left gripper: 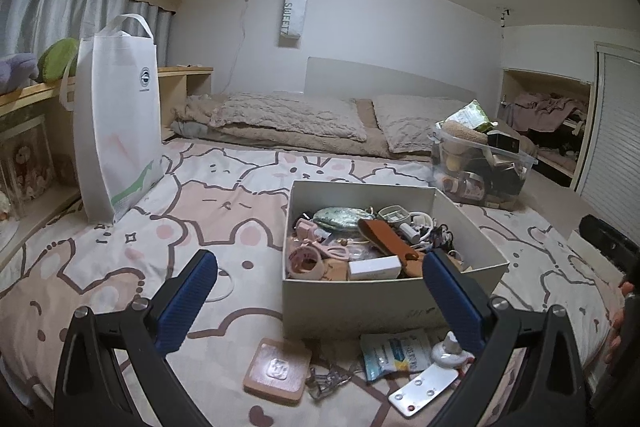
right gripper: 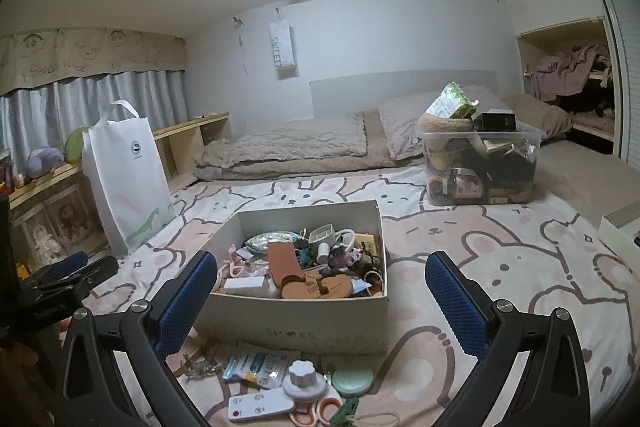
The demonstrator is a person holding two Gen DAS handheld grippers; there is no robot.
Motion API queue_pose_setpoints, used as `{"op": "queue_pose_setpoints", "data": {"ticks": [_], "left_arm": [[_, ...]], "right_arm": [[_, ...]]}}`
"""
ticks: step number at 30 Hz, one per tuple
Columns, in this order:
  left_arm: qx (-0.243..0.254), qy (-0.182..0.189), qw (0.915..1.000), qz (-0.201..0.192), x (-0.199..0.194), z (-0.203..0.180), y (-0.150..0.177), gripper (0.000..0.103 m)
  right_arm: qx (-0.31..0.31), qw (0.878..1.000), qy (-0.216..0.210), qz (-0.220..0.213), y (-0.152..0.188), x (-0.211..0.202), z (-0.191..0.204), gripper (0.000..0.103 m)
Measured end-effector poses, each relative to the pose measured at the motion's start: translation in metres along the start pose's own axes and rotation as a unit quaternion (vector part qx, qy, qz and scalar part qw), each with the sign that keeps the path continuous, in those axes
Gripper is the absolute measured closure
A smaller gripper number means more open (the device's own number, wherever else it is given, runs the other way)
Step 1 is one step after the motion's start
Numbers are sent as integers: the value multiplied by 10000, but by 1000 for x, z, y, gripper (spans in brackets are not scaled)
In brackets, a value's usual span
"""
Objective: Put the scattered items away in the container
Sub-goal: 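Withdraw both tools from the box back toward the scattered items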
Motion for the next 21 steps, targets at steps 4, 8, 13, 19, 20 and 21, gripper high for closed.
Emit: {"op": "queue_pose_setpoints", "data": {"ticks": [4,8,13,19,20,21], "left_arm": [[72,-101,9999,47,2,6,9,0],[161,-236,9995,147,9,13,21,0],[147,-266,9987,397,24,23,39,0],[412,-276,9966,663,44,25,61,0],[480,-282,9959,714,47,25,65,0],[523,-292,9954,744,49,25,68,0]], "right_arm": [[44,10000,18,65,8,0,-3,0],[70,9999,32,152,18,3,-3,0],[102,9992,-25,375,36,11,-3,0],[-69,9969,37,781,68,27,4,0],[-101,9964,47,839,72,30,6,0],[-136,9957,52,910,77,33,7,0]]}}
Point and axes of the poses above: each gripper's, at about its wrist camera, not at the fingertips, and x roughly the way its jaws point, z to its left, y to its underside, the point moved 5 cm from there along x, roughly the way its jaws point, and after that the axes turned 8 degrees about -y, right-handed, at the moved point
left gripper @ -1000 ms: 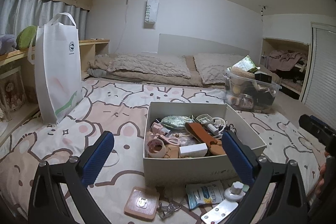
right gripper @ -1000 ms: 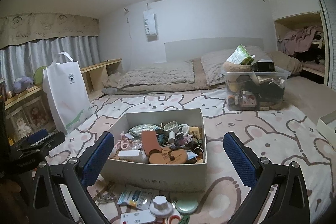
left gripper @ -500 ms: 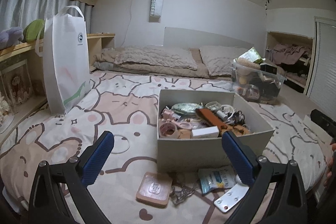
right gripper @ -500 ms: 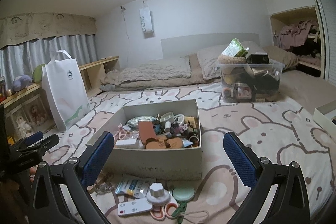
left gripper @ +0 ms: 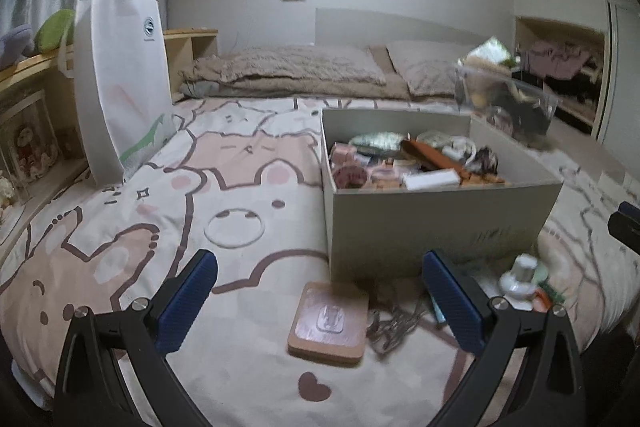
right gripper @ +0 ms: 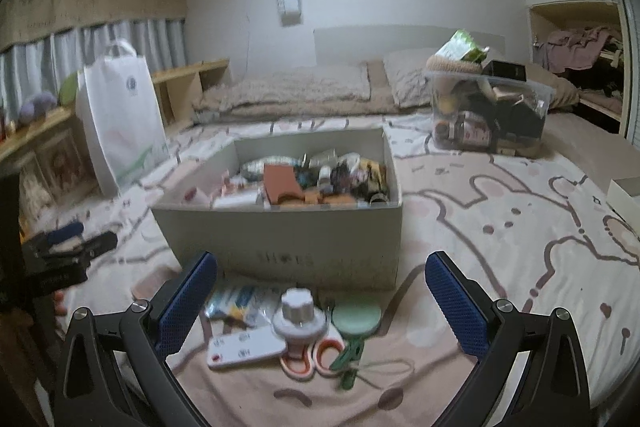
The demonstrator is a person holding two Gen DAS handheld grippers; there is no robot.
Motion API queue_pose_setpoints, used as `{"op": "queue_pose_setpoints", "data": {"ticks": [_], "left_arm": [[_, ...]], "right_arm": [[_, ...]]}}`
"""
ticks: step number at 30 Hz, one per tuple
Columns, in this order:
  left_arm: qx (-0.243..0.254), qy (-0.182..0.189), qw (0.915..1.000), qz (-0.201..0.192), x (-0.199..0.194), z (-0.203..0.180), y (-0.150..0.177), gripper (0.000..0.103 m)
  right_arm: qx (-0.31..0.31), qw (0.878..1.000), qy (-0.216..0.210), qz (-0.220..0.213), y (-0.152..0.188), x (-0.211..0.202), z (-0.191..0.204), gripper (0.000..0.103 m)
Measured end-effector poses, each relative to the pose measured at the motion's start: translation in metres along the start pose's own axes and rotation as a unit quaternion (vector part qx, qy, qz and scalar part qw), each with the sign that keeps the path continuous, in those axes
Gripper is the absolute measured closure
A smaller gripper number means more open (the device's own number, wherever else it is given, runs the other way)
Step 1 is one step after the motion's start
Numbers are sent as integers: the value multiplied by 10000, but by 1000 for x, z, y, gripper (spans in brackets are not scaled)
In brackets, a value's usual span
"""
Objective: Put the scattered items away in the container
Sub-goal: 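Withdraw both tools from the box back toward the scattered items, then lower the left tool onto the wooden square with the clear hook and grasp it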
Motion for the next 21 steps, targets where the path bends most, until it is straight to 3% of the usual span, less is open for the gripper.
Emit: {"op": "queue_pose_setpoints", "data": {"ticks": [11,21], "left_arm": [[184,296,9953,902,34,4,36,0],[1090,335,9842,1353,48,-10,60,0]], "right_arm": [[-110,9975,-72,695,42,40,14,0],[-141,9933,-157,1137,72,60,23,0]]}}
Point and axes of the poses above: each gripper's, at about its wrist camera, not at the fingertips, and x roughly the way its jaws point, z to its left, y to its underside, the point moved 5 cm from there along x, roughly the way its jaws point, and after that the axes turned 8 degrees about -y, right-handed, at the moved point
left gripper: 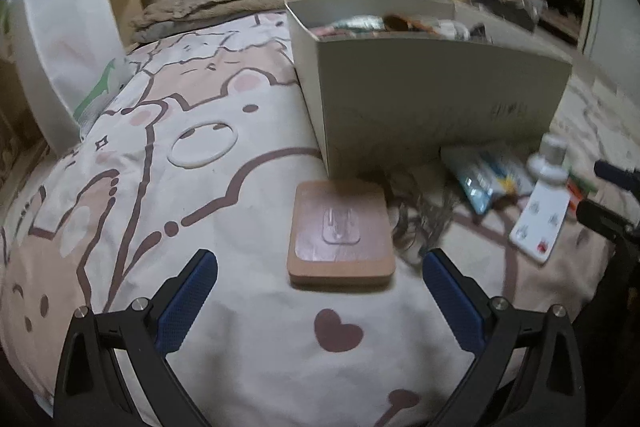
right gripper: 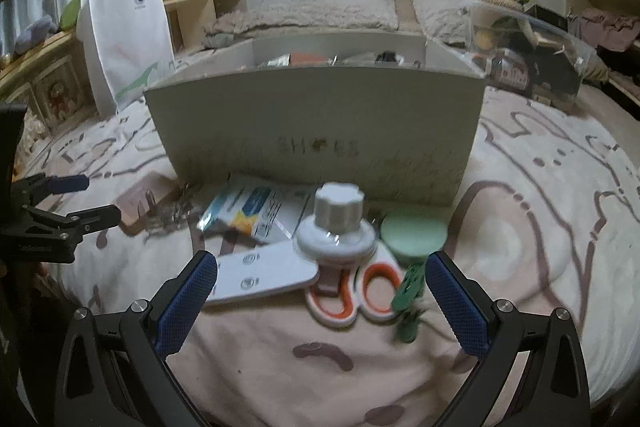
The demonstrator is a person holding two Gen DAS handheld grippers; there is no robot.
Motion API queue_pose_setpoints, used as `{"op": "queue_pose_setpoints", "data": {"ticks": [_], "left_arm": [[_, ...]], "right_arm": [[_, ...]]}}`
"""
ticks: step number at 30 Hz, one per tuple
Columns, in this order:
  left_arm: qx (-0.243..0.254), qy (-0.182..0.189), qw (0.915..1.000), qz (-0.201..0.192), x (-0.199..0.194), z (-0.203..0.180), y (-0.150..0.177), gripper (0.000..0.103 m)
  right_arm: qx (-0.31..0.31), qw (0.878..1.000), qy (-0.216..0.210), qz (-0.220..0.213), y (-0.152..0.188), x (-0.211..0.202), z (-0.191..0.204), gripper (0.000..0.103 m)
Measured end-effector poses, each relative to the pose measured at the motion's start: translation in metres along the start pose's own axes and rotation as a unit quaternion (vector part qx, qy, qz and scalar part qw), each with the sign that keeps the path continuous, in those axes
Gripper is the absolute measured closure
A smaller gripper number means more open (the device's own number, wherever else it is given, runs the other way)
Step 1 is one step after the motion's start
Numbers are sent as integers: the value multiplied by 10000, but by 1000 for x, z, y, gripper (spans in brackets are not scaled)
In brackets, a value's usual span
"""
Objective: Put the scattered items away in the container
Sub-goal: 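Lower the left tool onto the wooden square with the clear hook and grasp it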
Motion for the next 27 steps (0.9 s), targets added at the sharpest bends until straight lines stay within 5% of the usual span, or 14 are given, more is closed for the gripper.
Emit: {"op": "queue_pose_setpoints", "data": {"ticks": [11,16,24,27], "left_arm": [[664,17,9967,461,40,-11,-5,0],[515,145,9972,523,50,-6,-9,0],[627,446,9963,394,45,-9,-12,39],[606,405,9967,356,43,-3,-9,39]], "right_arm": [[-84,9997,-173,143,13,12,15,0],[-125,9994,-322,-4,14,10,19,0],[31,9952,-918,-350,12,-1,22,0],[167,9906,-1320,-304,10,-2,22,0]]}}
Point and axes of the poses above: each gripper's, at about its wrist camera, not at the fingertips, and x roughly the way its jaws point, z to its left, y to its underside, the point moved 5 cm from there along x, roughly the way its jaws point, and after that the axes turned 8 degrees about -y, right-handed, at the moved point
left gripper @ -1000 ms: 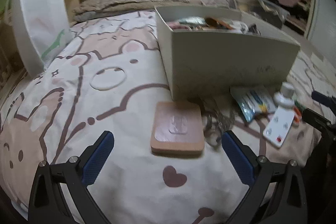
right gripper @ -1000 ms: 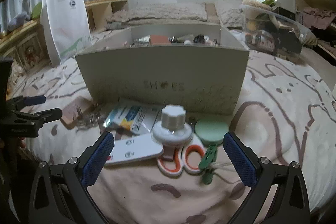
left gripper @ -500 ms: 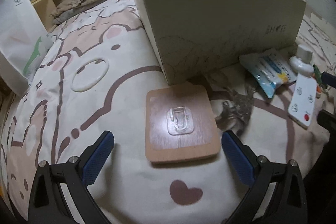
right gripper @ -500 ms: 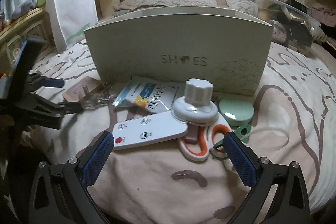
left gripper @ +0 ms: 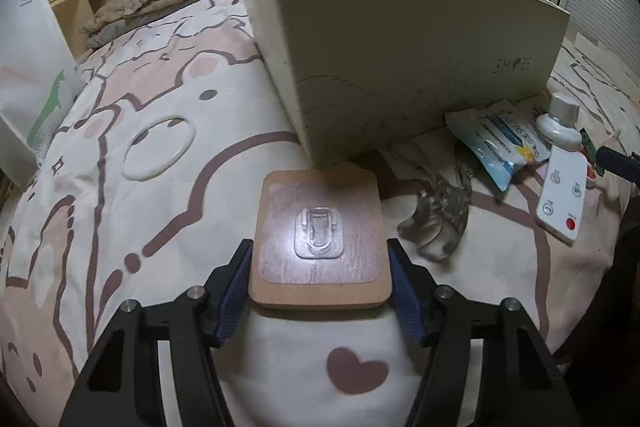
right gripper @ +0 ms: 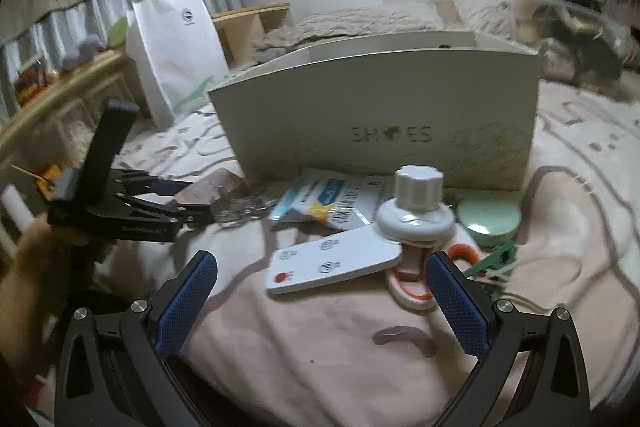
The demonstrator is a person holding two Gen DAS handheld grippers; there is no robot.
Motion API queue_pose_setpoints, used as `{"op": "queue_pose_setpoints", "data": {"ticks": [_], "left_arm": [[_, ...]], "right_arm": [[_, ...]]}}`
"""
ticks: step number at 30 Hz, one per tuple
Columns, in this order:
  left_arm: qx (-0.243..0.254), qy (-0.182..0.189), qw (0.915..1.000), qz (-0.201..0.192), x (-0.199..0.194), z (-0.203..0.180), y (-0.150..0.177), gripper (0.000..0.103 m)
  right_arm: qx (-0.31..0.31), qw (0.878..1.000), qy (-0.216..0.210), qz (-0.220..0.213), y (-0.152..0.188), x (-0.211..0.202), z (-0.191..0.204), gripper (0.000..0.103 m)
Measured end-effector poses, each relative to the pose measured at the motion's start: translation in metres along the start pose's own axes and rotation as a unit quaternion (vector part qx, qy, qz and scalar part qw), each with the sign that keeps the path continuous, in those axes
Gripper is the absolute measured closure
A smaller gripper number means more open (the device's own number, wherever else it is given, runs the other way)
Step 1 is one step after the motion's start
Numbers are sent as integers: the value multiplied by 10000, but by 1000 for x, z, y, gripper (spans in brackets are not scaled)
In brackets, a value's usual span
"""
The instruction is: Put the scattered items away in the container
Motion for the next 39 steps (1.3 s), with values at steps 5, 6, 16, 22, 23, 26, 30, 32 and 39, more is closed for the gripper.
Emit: {"op": "queue_pose_setpoints", "data": {"ticks": [5,6,16,22,23,26,30,32,39], "left_arm": [[-181,-110,9998,-29,-5,17,7,39],[-188,-140,9997,-36,-6,20,10,39],[-450,-134,9988,-168,-15,40,31,38],[-492,-105,9986,-144,-13,43,31,33],[-496,-137,9986,-136,-12,44,31,28],[-561,-266,9981,-63,-8,49,32,14],[-597,-250,9979,-46,-6,51,33,11],[-569,-287,9980,-35,-6,50,33,10],[-210,-414,9989,-102,-4,45,34,1]], "right_arm": [[86,9999,-70,131,-3,7,-4,0],[101,9998,-91,166,-3,10,-5,0],[372,9979,-395,354,-9,27,-9,0],[281,9976,-463,439,-9,27,1,0],[265,9976,-464,432,-8,26,2,0],[263,9971,-553,447,-7,23,4,0],[219,9955,-770,503,-5,23,13,0],[130,9946,-861,562,-3,24,20,0],[-279,9909,-1097,721,1,26,49,0]]}}
Point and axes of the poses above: each gripper's, at about its wrist camera, not at the fingertips, and x roughly the way its jaws point, z to its left, y to its underside, the point moved 5 cm from there along x, roughly the way its jaws point, and after that the axes turned 8 degrees about -y, right-handed, at the moved point
